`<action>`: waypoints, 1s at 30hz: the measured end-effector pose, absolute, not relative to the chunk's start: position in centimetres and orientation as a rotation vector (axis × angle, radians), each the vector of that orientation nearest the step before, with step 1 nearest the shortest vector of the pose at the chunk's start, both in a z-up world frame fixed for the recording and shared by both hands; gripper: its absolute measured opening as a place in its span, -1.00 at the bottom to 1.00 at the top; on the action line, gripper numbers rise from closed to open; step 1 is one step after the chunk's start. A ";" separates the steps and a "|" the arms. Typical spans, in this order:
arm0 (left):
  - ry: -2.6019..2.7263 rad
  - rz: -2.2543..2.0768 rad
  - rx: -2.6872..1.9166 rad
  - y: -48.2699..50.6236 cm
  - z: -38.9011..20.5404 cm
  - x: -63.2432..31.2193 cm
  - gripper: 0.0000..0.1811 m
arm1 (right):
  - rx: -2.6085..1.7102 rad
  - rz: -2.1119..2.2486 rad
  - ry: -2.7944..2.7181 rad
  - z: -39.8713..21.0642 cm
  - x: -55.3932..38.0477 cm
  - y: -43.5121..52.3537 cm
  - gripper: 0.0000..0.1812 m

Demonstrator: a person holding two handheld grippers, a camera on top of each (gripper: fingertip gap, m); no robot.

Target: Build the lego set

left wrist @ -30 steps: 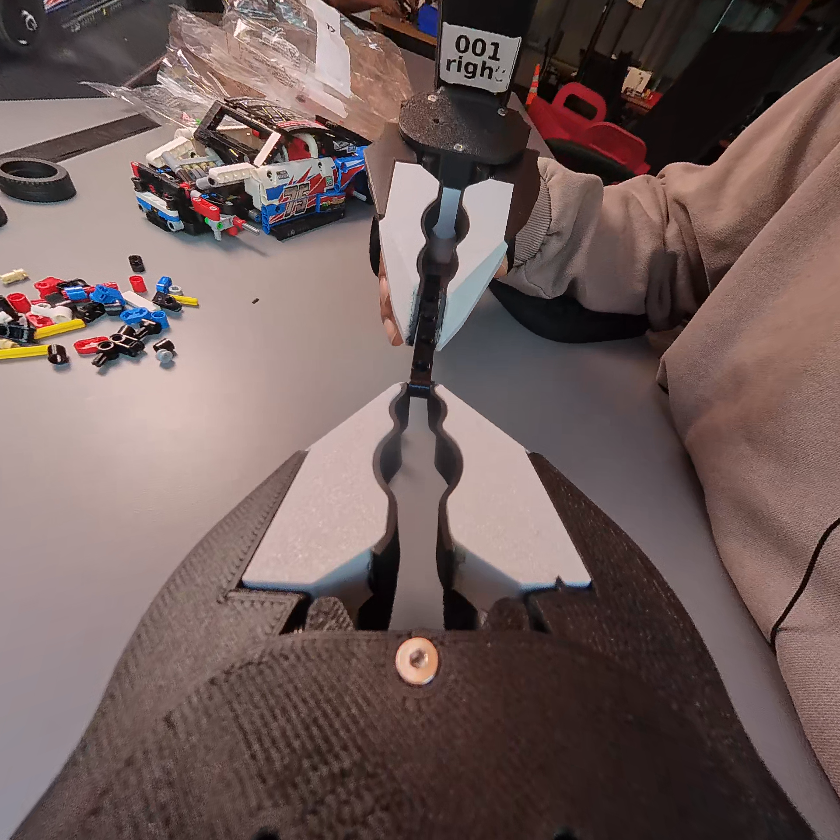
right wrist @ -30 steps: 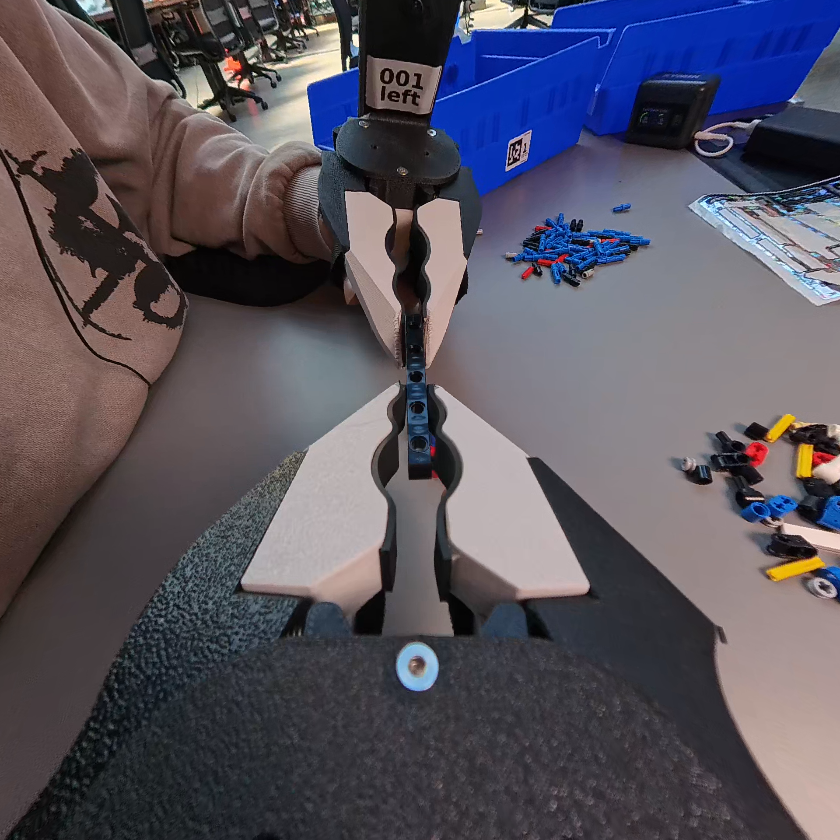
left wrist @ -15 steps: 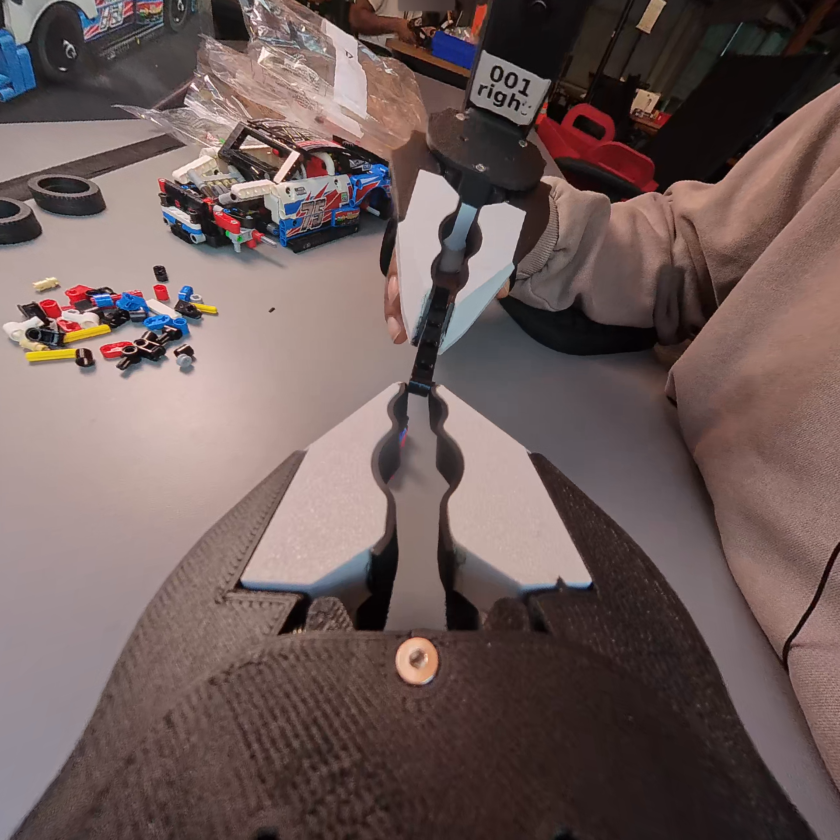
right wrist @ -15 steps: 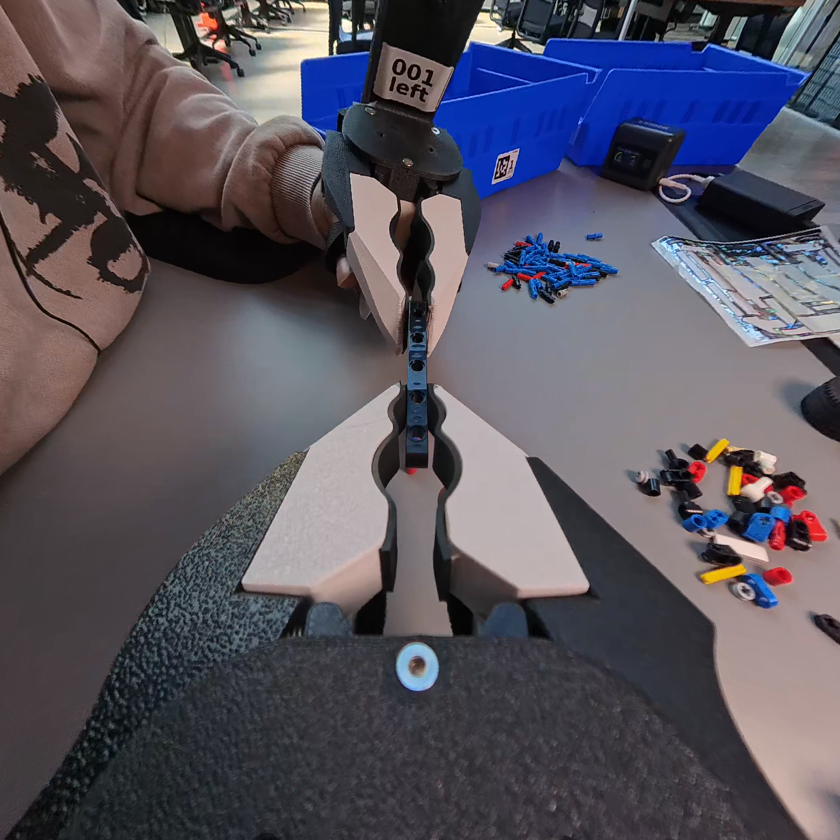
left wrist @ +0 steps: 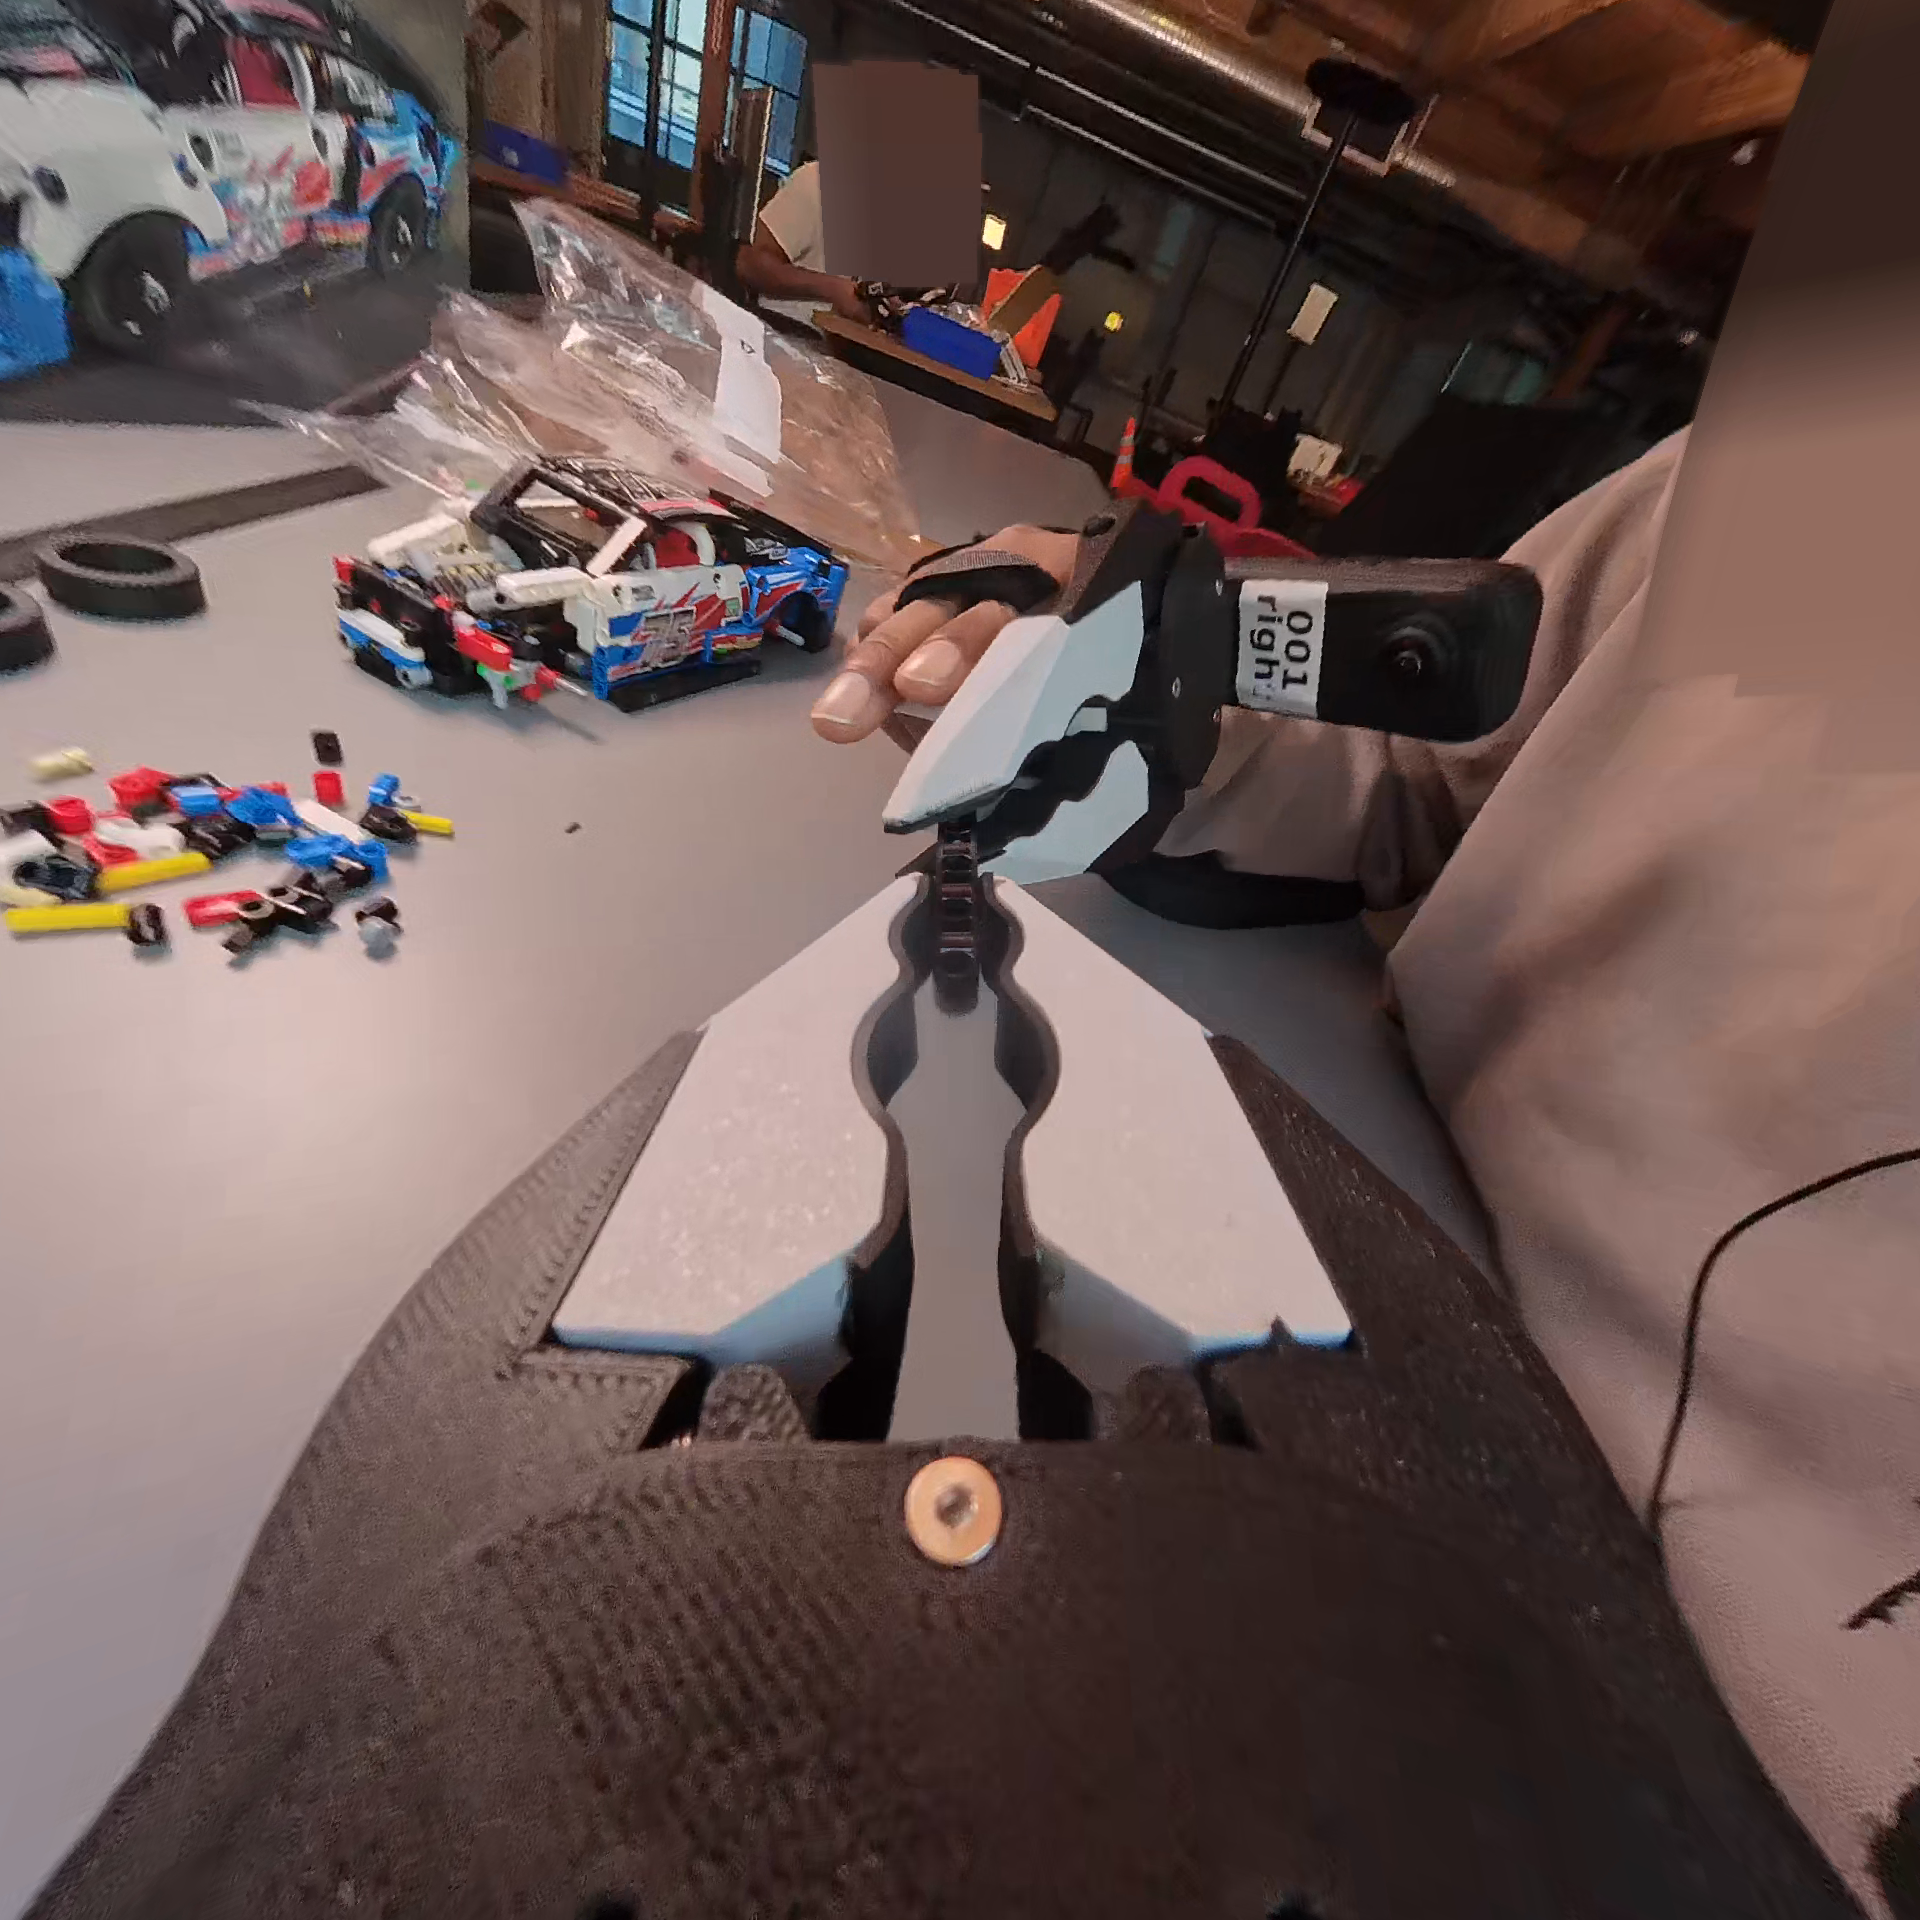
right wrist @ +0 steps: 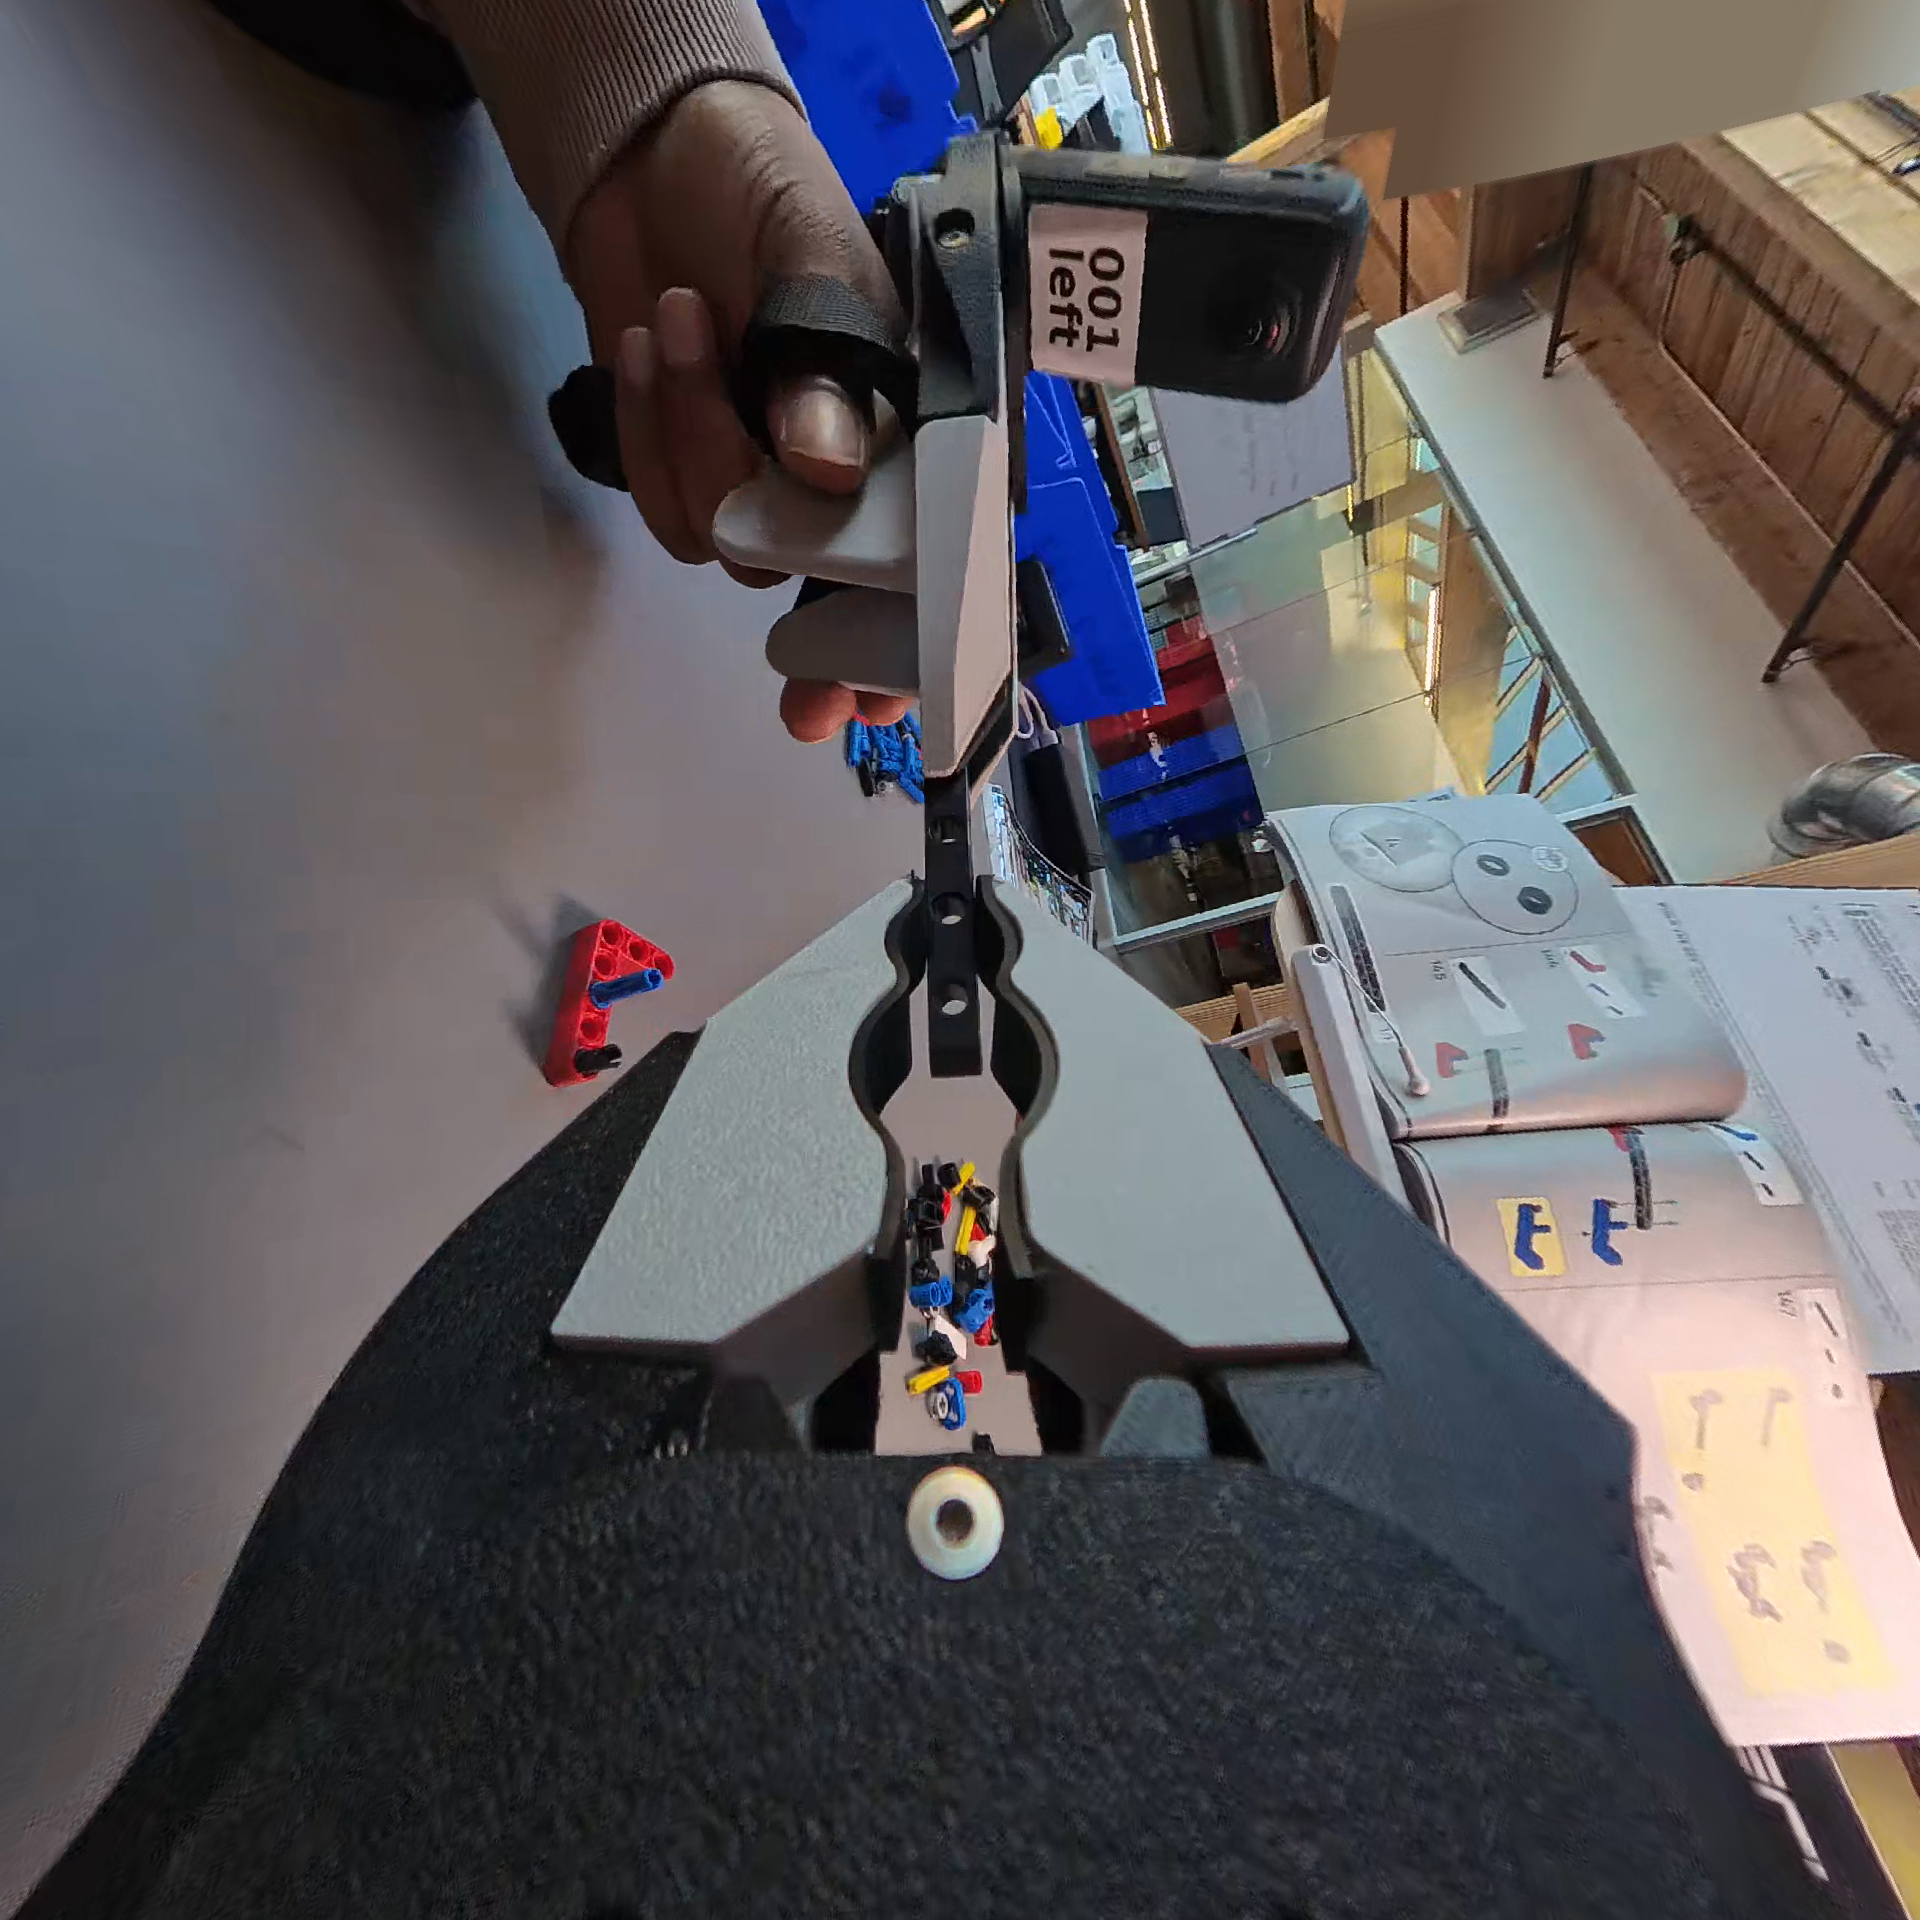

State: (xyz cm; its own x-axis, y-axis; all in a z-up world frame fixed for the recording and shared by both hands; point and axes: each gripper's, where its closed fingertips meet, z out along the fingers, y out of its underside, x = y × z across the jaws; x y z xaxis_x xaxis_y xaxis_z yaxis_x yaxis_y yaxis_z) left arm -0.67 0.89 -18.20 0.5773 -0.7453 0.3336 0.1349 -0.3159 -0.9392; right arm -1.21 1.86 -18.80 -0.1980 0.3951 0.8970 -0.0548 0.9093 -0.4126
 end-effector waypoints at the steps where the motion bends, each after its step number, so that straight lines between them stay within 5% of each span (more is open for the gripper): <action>1: 0.559 -0.880 -1.649 0.9 -18.1 -0.7 -0.93 | -0.281 0.427 -1.715 -18.6 -1.3 2.0 -0.91; 7: 0.730 -0.518 -1.551 0.7 -17.1 -1.2 -0.93 | -0.361 0.503 -1.681 -17.5 -0.9 3.1 -0.62; 30: 0.774 -0.452 -1.535 0.6 -17.3 -0.9 -0.93 | -0.372 0.542 -1.664 -17.3 -0.8 2.7 -0.64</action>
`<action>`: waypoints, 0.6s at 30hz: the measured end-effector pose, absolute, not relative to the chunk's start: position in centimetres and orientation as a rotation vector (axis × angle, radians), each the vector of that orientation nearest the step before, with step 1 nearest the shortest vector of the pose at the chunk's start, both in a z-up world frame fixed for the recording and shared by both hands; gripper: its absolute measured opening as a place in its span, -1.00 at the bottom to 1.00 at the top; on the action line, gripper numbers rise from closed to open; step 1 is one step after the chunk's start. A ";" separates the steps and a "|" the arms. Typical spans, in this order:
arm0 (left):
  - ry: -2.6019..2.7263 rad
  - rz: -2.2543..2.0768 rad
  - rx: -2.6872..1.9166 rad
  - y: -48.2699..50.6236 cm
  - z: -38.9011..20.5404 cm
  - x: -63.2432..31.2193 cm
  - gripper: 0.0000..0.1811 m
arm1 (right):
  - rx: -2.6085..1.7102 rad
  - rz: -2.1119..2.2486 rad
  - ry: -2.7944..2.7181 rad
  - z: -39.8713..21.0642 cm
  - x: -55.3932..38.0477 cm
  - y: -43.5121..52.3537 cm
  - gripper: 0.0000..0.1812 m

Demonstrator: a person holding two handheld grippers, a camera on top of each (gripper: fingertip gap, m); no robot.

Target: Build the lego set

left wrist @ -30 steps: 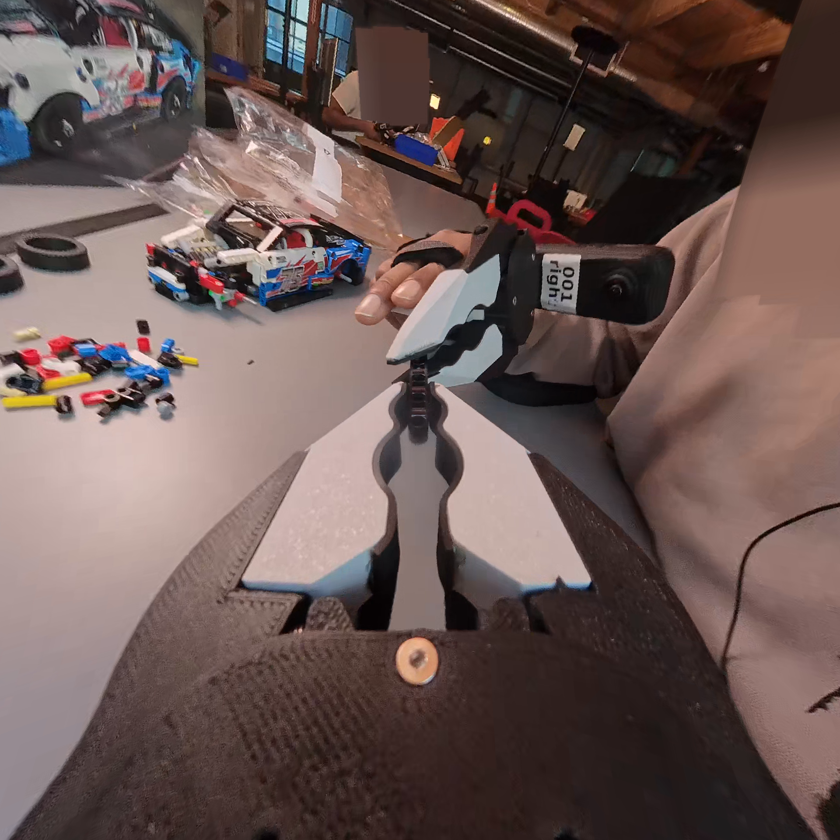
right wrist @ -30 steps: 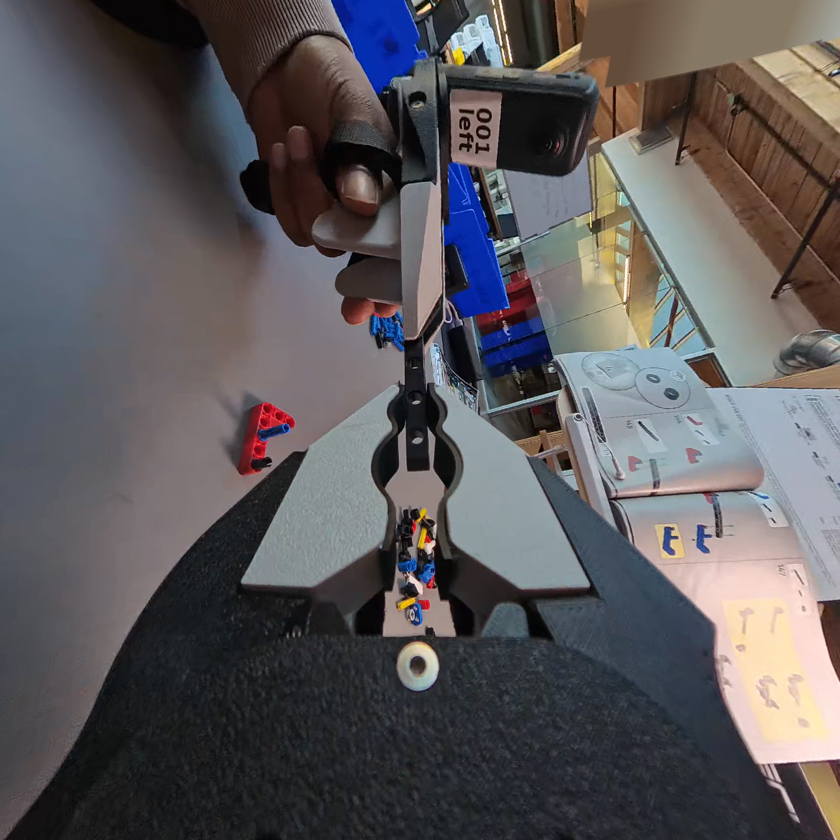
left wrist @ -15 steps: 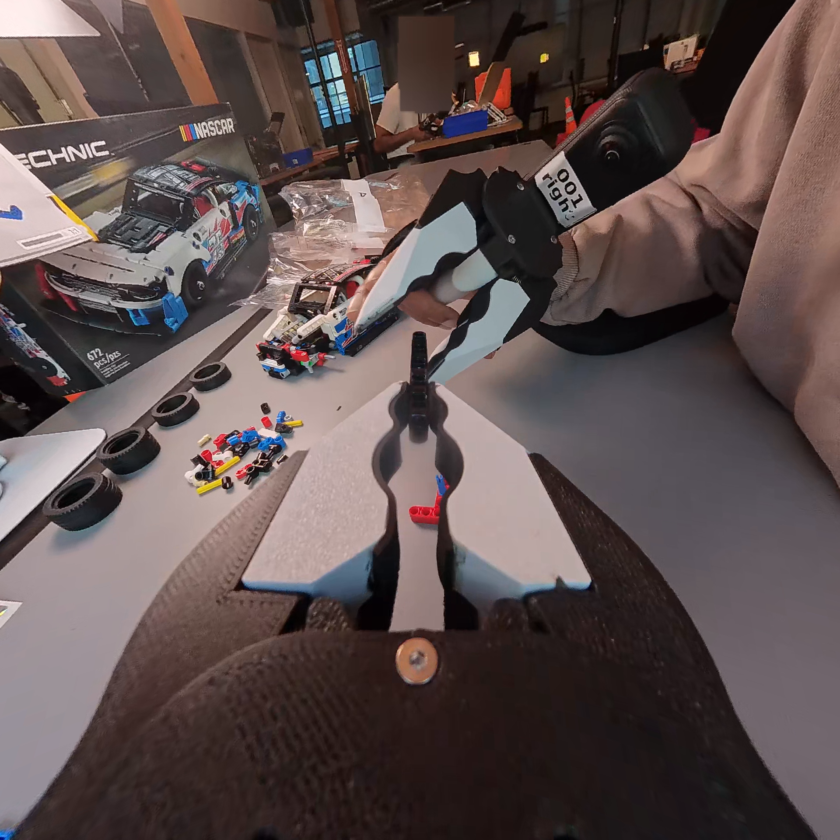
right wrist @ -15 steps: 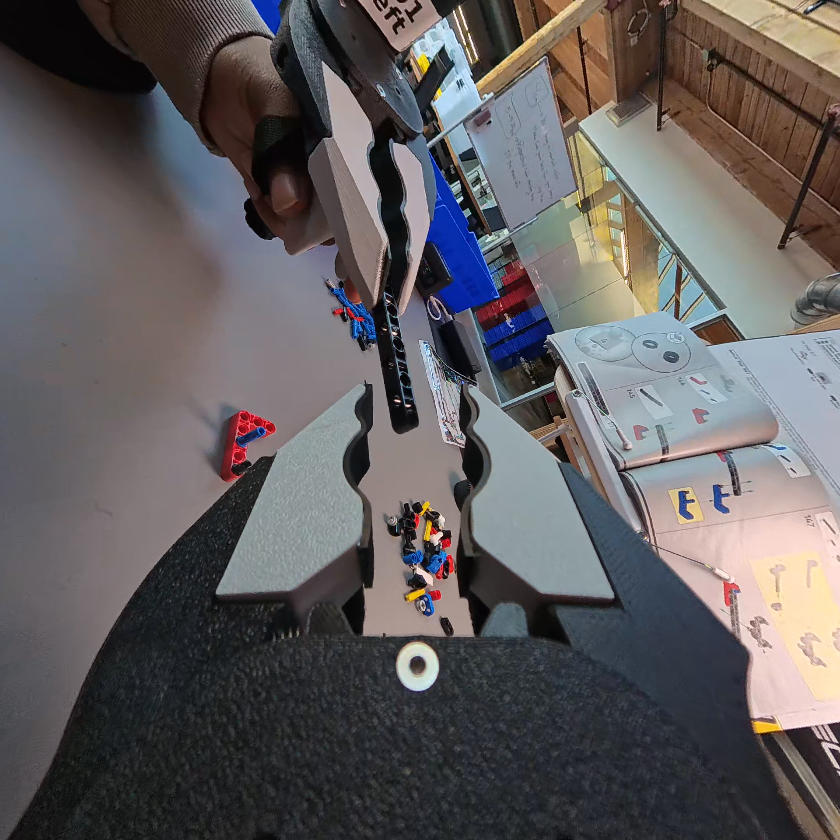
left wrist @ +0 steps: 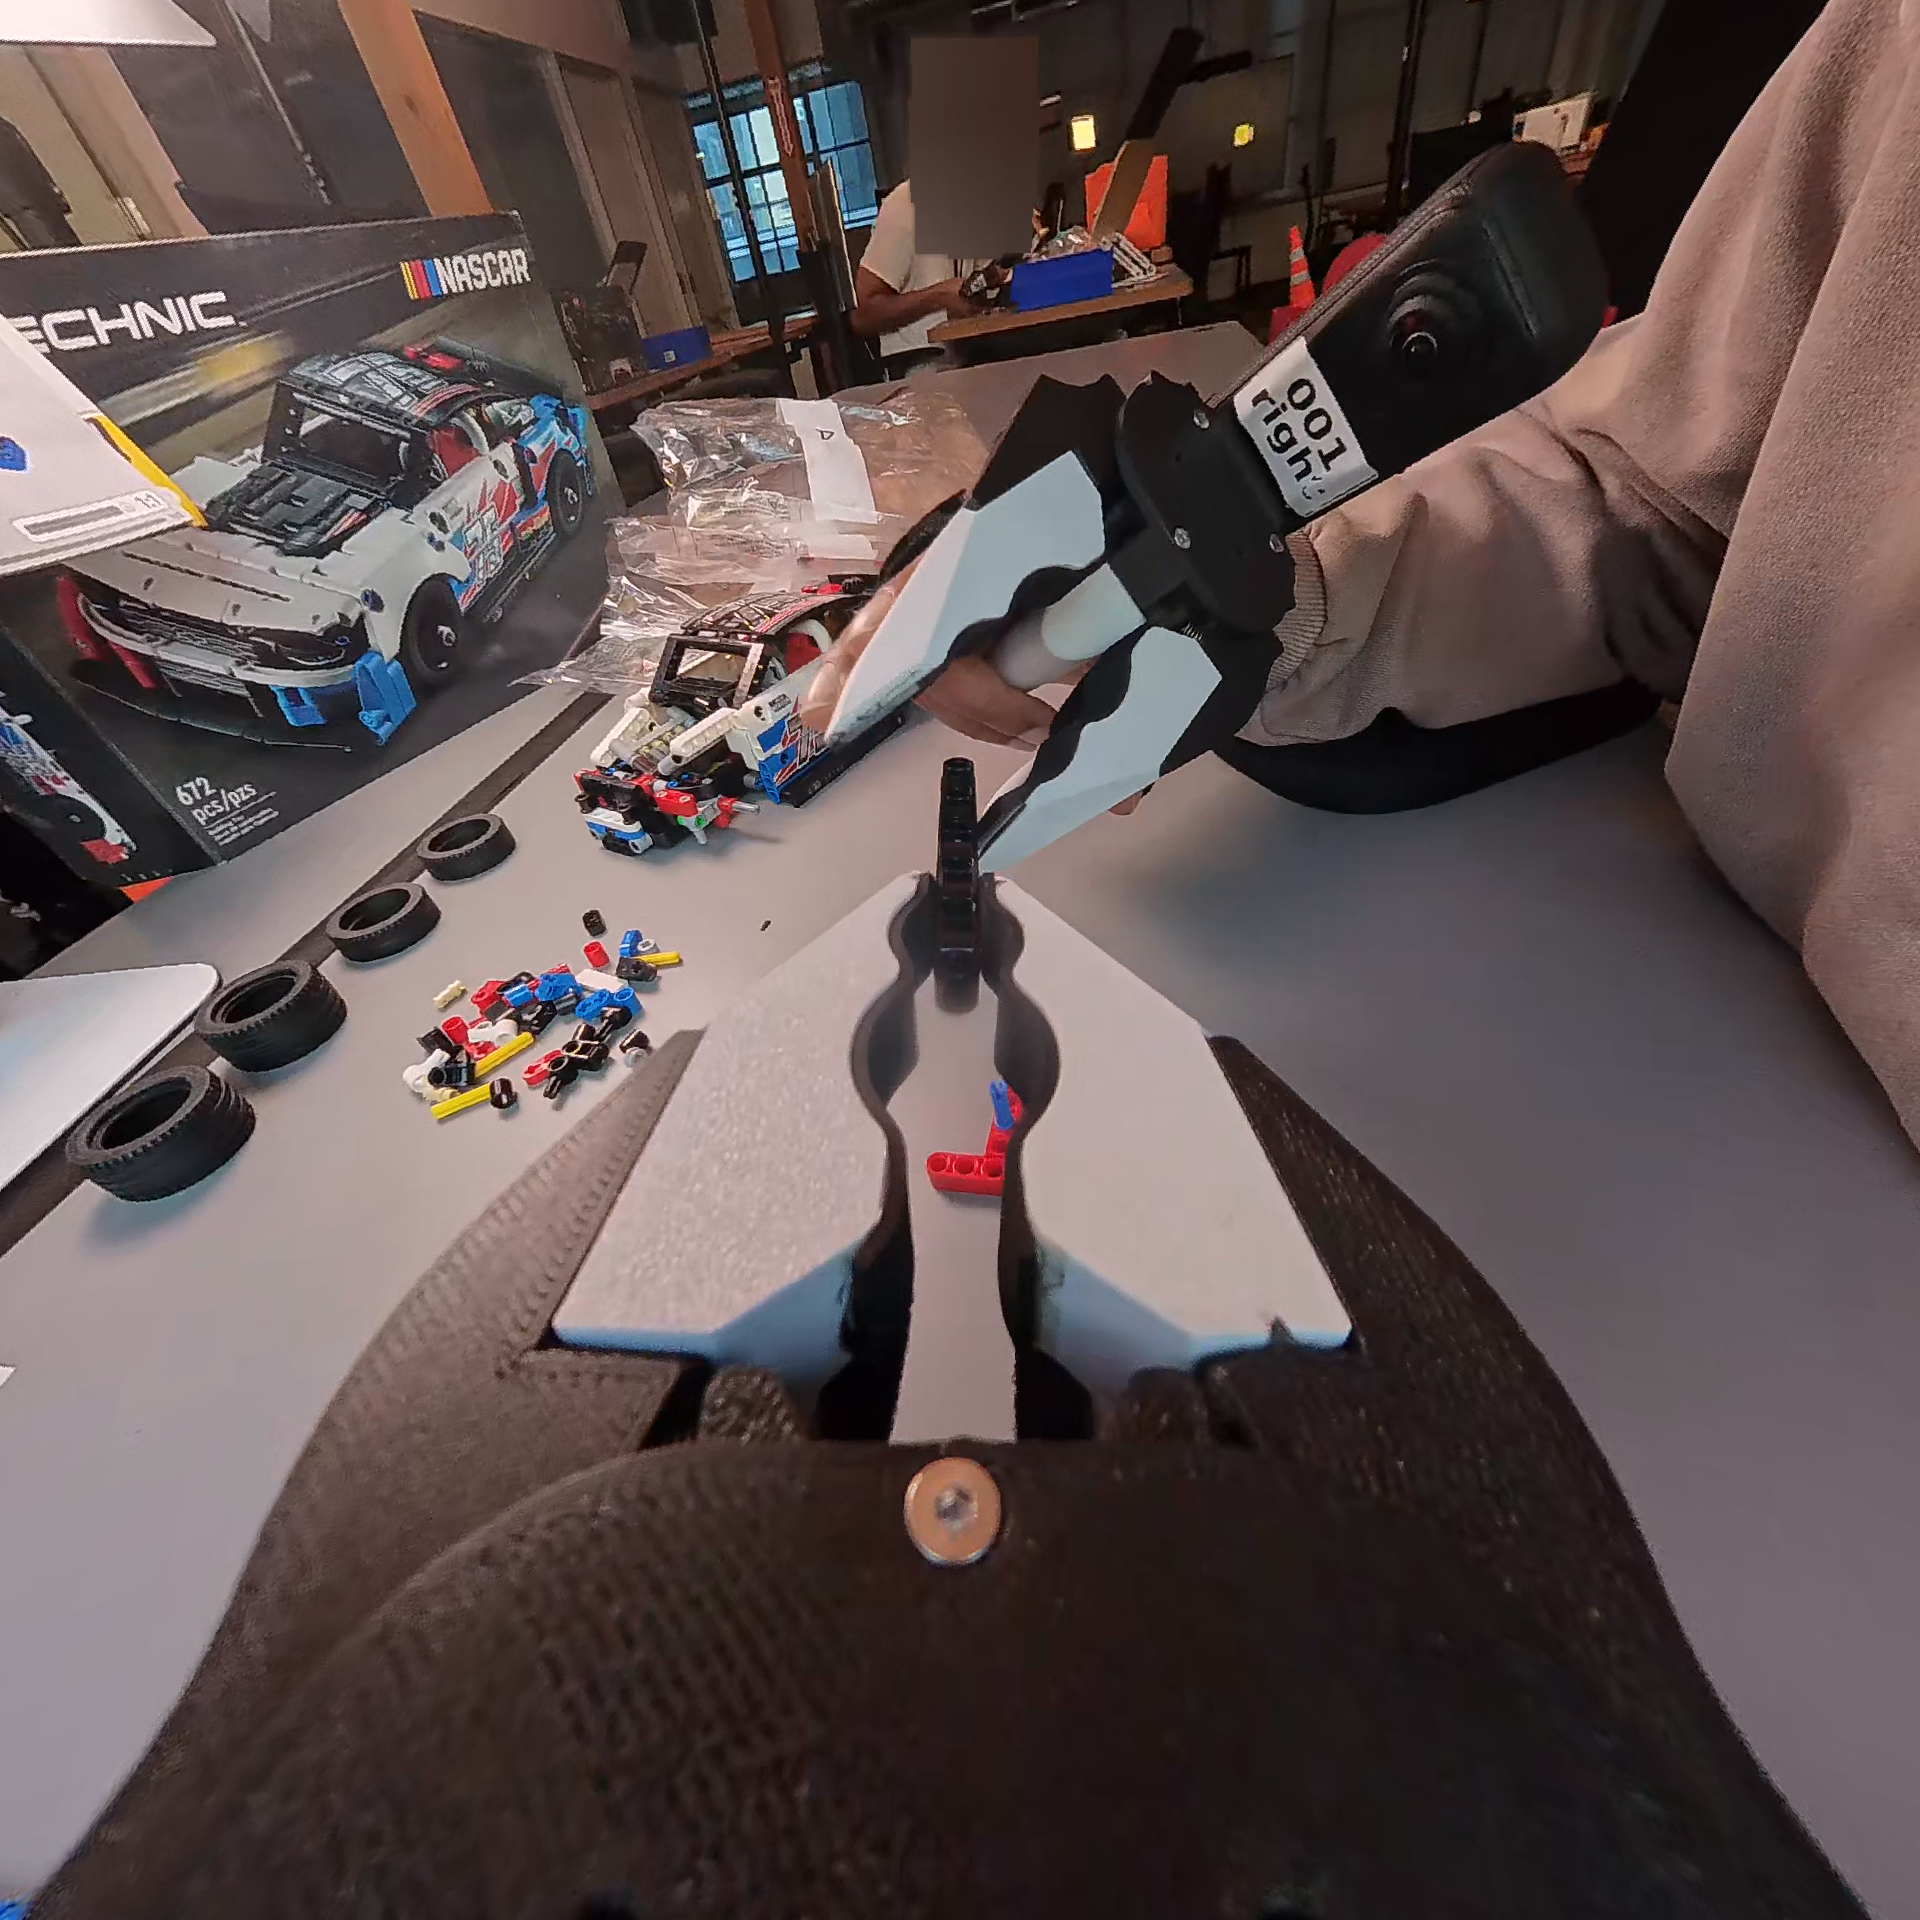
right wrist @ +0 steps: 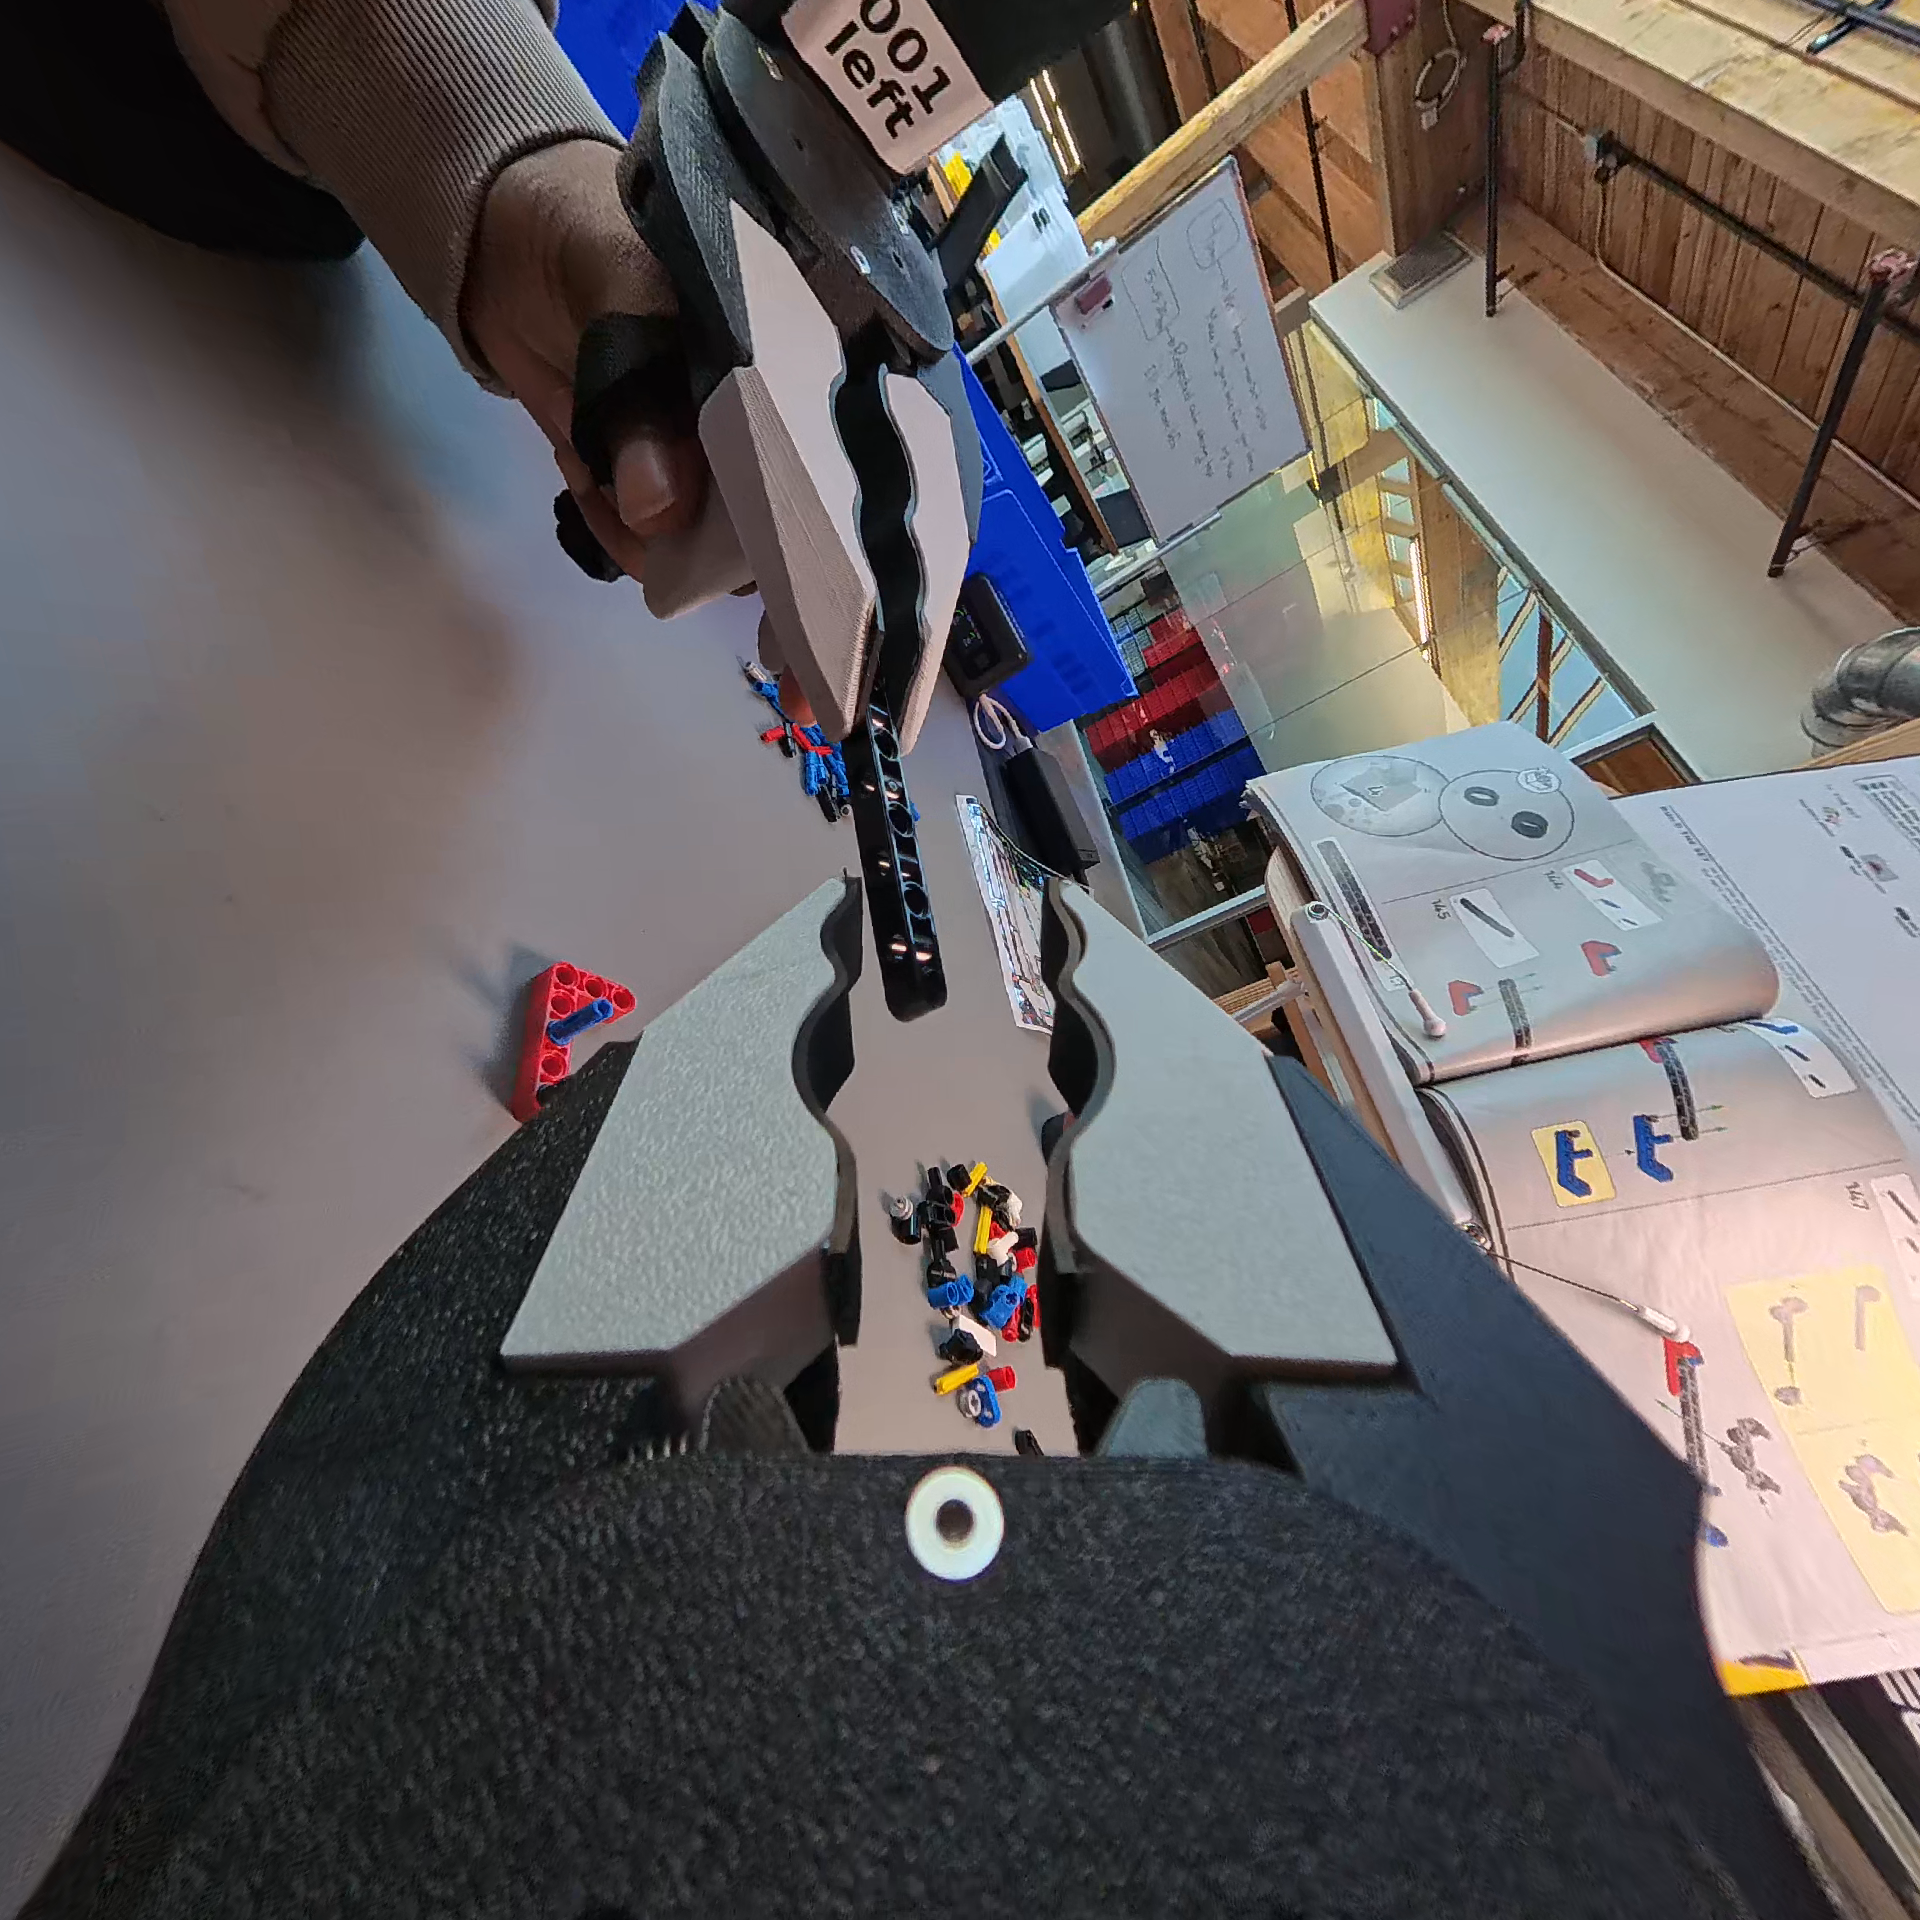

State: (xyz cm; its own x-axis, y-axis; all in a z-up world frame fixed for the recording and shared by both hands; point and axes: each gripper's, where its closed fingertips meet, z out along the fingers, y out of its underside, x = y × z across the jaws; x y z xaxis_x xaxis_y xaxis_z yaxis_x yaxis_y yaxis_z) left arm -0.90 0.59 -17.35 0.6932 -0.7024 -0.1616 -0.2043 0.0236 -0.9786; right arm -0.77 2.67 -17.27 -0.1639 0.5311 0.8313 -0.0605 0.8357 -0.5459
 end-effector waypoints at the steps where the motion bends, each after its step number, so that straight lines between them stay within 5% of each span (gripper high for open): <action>1: 0.770 -0.461 -1.539 0.6 -17.4 -0.9 -0.93 | -0.369 0.545 -1.666 -17.3 -0.8 2.5 -0.65; 10: 0.750 -0.485 -1.549 0.7 -17.4 -0.9 -0.93 | -0.355 0.560 -1.694 -17.9 -0.8 1.7 -0.88; 18: 0.748 -0.457 -1.553 0.8 -17.6 -1.0 -0.93 | -0.368 0.557 -1.704 -18.3 -0.9 1.8 -0.88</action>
